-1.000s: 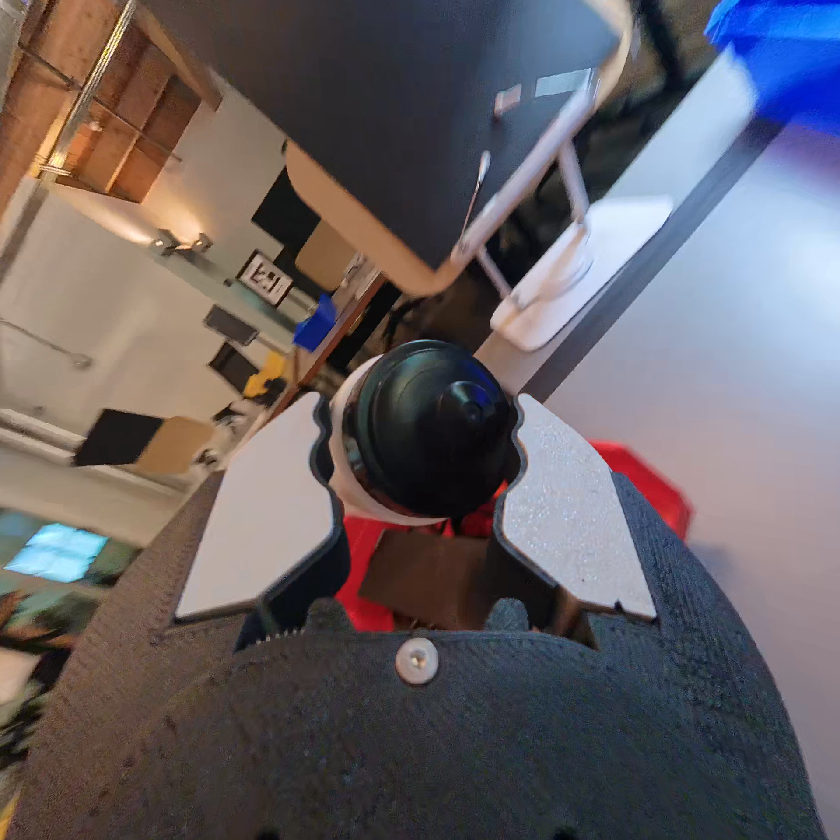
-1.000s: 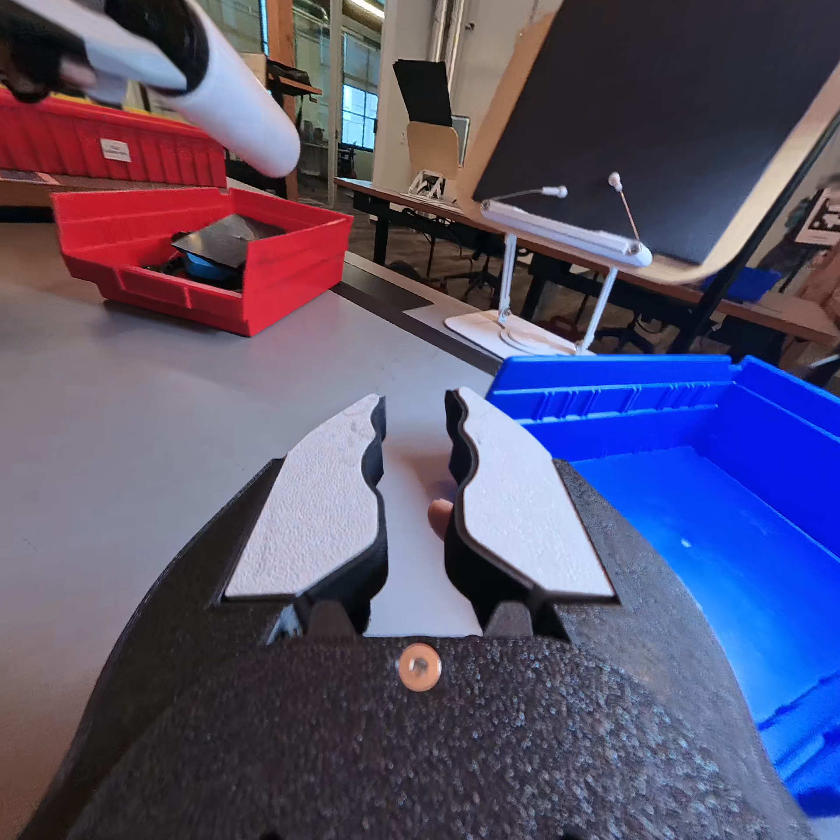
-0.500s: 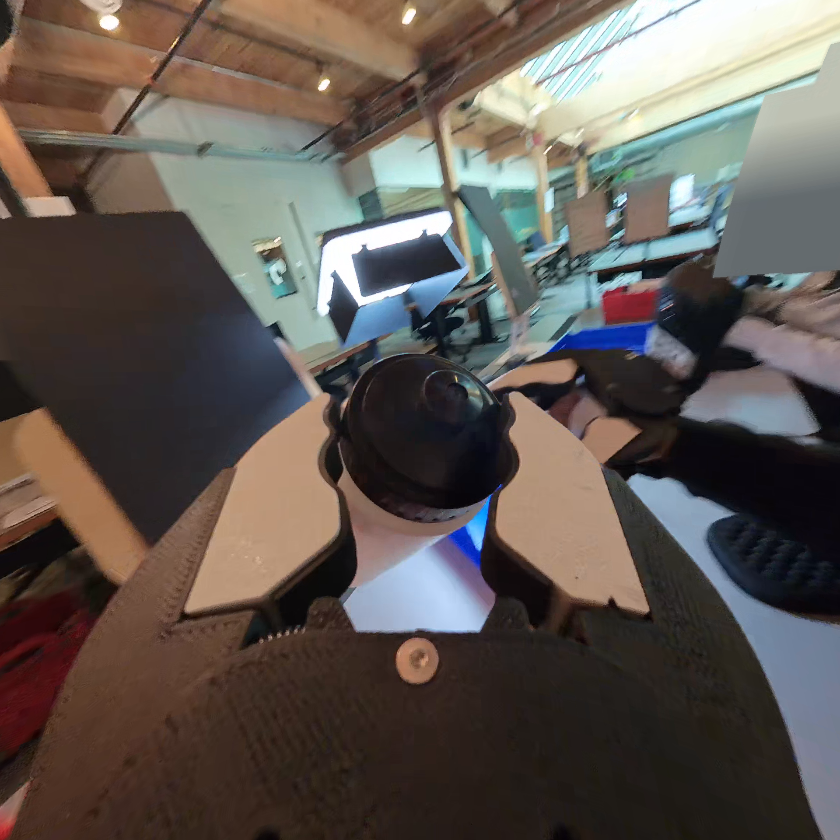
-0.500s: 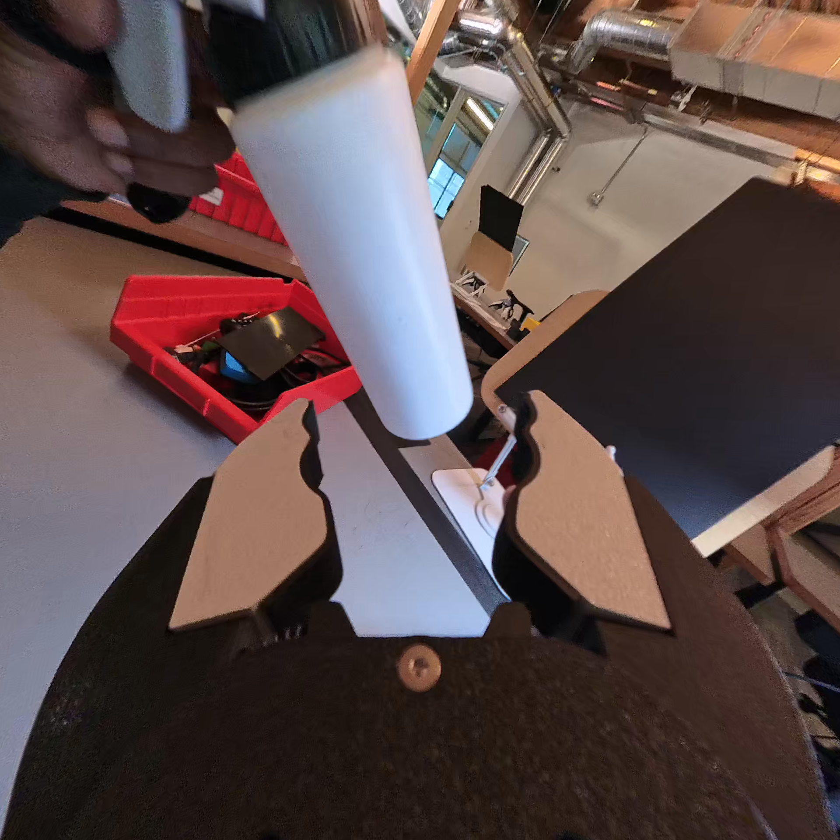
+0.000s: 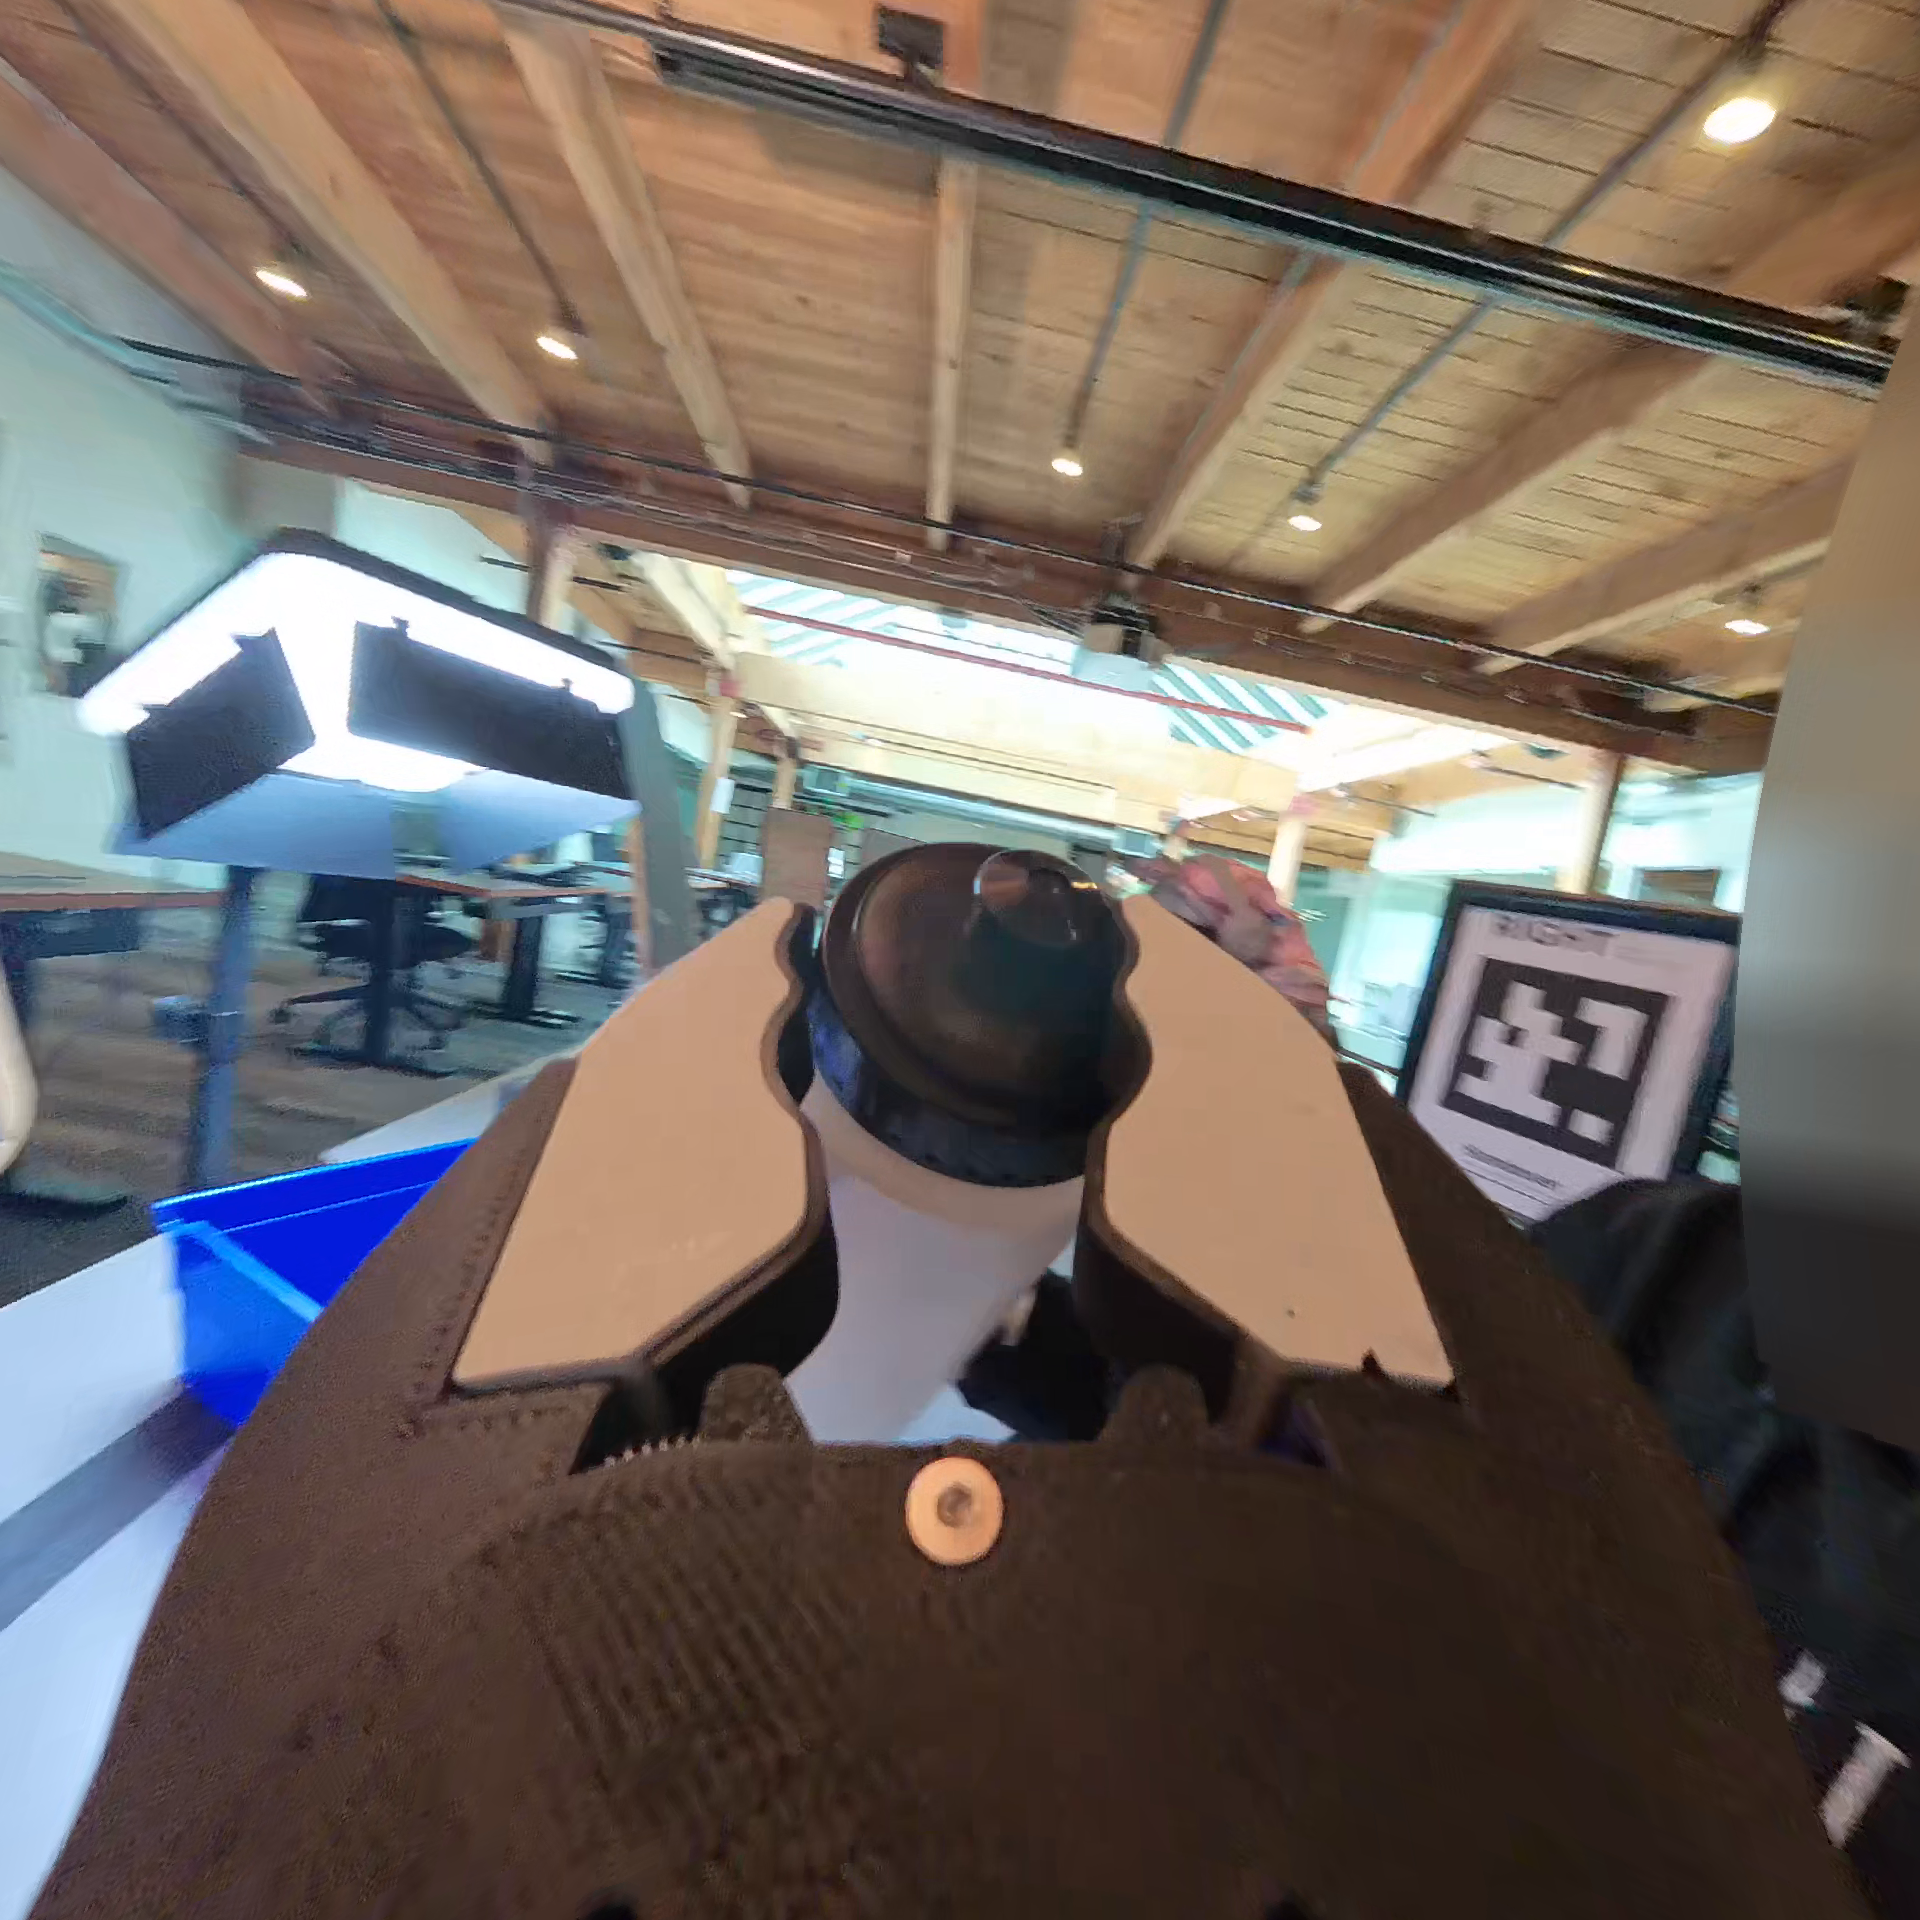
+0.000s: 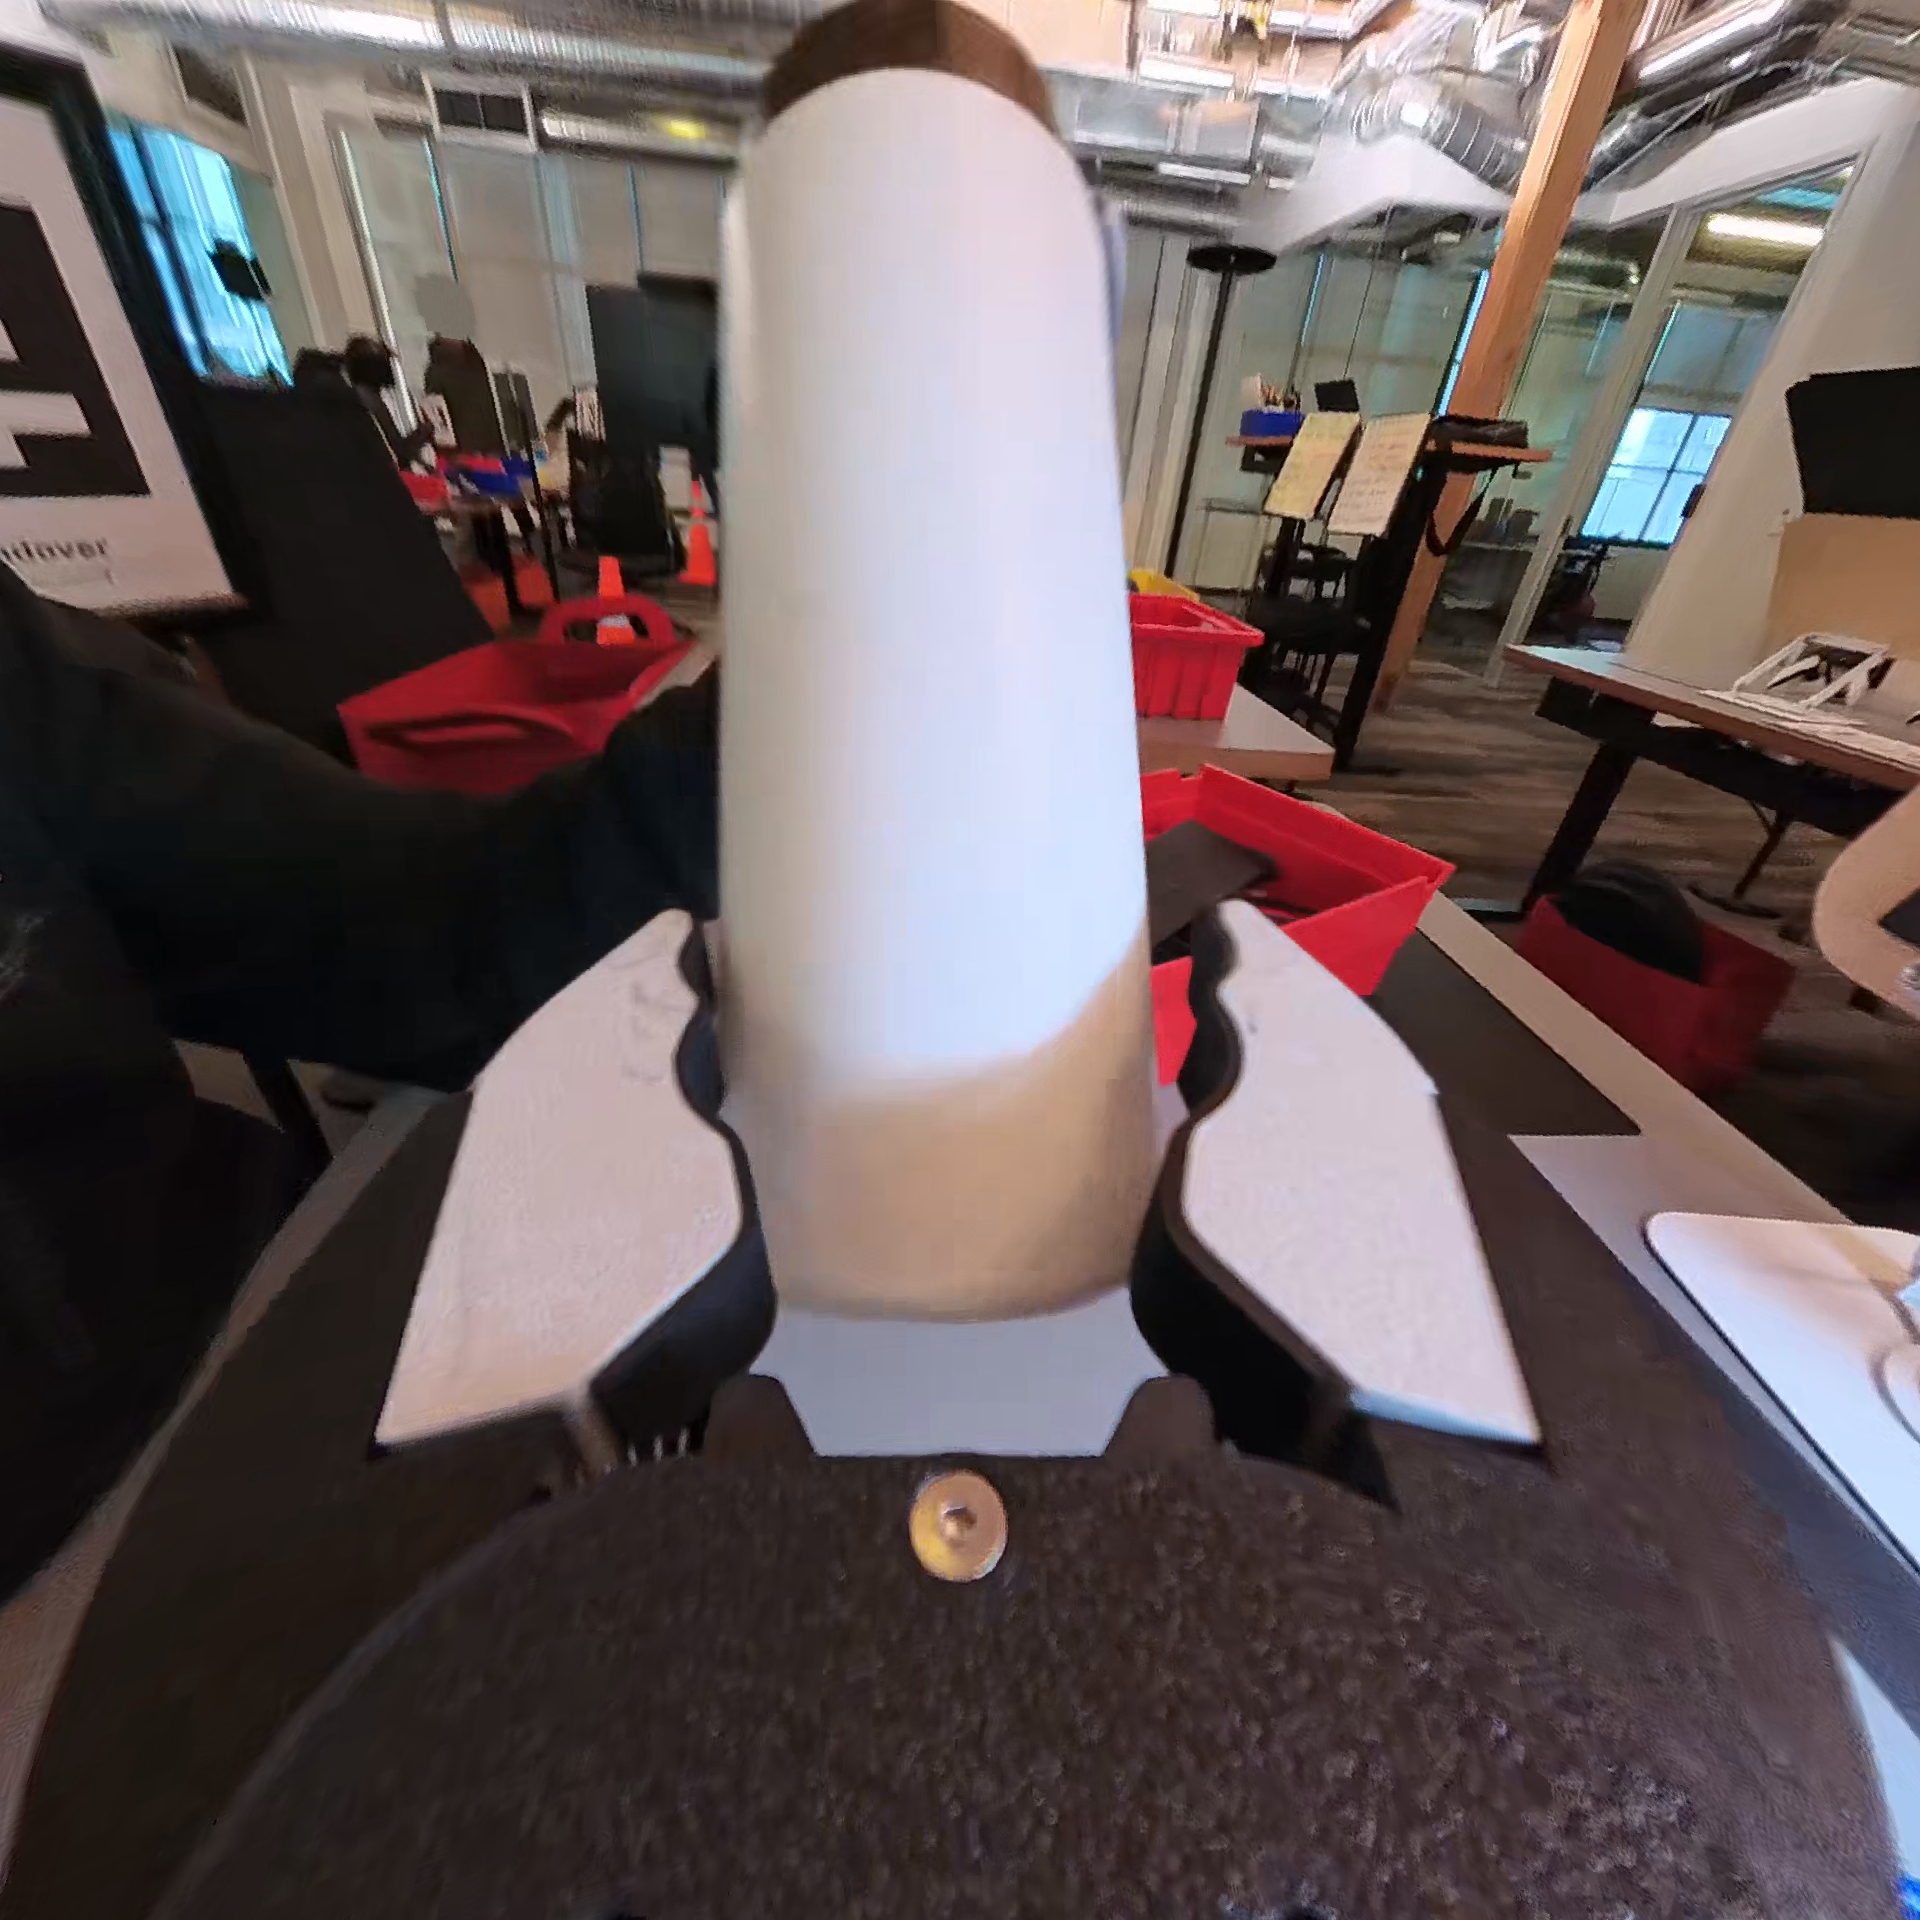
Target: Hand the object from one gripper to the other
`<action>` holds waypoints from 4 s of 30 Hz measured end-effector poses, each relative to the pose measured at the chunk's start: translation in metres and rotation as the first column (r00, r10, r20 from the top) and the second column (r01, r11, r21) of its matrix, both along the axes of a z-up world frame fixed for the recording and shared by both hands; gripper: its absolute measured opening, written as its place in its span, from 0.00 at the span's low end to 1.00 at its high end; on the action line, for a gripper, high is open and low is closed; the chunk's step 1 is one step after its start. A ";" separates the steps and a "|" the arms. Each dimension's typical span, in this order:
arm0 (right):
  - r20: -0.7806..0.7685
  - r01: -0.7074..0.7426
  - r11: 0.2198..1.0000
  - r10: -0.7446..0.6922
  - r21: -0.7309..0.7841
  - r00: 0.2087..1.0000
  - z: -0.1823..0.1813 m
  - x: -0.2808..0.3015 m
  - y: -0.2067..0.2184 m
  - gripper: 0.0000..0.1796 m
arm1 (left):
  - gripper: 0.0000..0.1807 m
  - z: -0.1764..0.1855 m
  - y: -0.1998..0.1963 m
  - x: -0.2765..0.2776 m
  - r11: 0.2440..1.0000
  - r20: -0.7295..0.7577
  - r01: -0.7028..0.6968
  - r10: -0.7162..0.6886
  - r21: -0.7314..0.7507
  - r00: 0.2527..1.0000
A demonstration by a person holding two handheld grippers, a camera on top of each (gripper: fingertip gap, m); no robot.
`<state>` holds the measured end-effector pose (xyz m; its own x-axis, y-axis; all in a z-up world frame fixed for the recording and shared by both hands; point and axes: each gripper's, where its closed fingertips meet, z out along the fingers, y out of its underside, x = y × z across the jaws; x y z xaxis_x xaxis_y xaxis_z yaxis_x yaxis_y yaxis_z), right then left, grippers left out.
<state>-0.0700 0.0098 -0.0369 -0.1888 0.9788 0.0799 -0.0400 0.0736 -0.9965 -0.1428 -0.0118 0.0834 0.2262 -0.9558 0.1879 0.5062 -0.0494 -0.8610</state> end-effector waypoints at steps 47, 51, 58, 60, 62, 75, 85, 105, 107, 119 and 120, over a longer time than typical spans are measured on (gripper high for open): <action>0.210 0.171 0.985 -0.170 0.015 0.963 -0.065 -0.030 0.027 0.35 | 0.41 -0.172 0.050 0.014 0.991 -0.779 -0.132 0.068 -0.019 0.623; 0.212 0.163 0.987 -0.158 -0.006 0.964 -0.067 -0.033 0.024 0.35 | 0.41 -0.176 0.047 0.024 0.994 -0.765 -0.099 0.031 -0.042 0.643; 0.175 0.185 0.983 -0.182 0.003 0.968 -0.047 -0.021 0.027 0.34 | 0.41 -0.176 0.047 0.025 0.996 -0.765 -0.088 0.051 -0.007 0.642; 0.137 0.215 0.977 -0.211 -0.012 0.968 -0.031 -0.013 0.030 0.30 | 0.41 -0.176 0.047 0.027 0.996 -0.765 -0.086 0.058 0.003 0.642; 0.110 0.246 0.969 -0.243 -0.010 0.964 -0.015 -0.006 0.030 0.25 | 0.41 -0.175 0.047 0.031 0.996 -0.765 -0.086 0.064 0.012 0.640; 0.312 0.237 0.972 -0.226 0.004 0.923 -0.015 -0.002 0.008 0.11 | 0.41 -0.171 0.029 0.073 0.997 -0.759 -0.010 0.063 0.074 0.648; 0.174 0.238 0.971 -0.239 0.030 0.955 0.030 0.021 0.007 0.10 | 0.38 -0.125 0.017 0.058 0.999 -0.586 0.035 -0.013 0.025 0.810; 0.300 0.127 0.990 -0.140 0.061 0.944 0.013 0.009 -0.025 0.10 | 0.43 -0.128 0.002 0.104 0.999 -0.647 0.031 0.002 0.039 0.762; 0.306 0.123 0.991 -0.135 0.059 0.943 0.011 0.007 -0.026 0.10 | 0.42 -0.130 0.000 0.103 0.999 -0.663 0.042 -0.012 0.029 0.749; 0.155 0.148 0.988 -0.153 0.046 0.976 0.036 0.016 -0.020 0.24 | 0.41 -0.116 0.011 0.083 0.995 -0.661 -0.046 0.091 0.086 0.745; 0.158 0.153 0.987 -0.159 0.054 0.975 0.037 0.023 -0.016 0.29 | 0.41 -0.111 0.012 0.077 0.995 -0.643 -0.055 0.094 0.080 0.760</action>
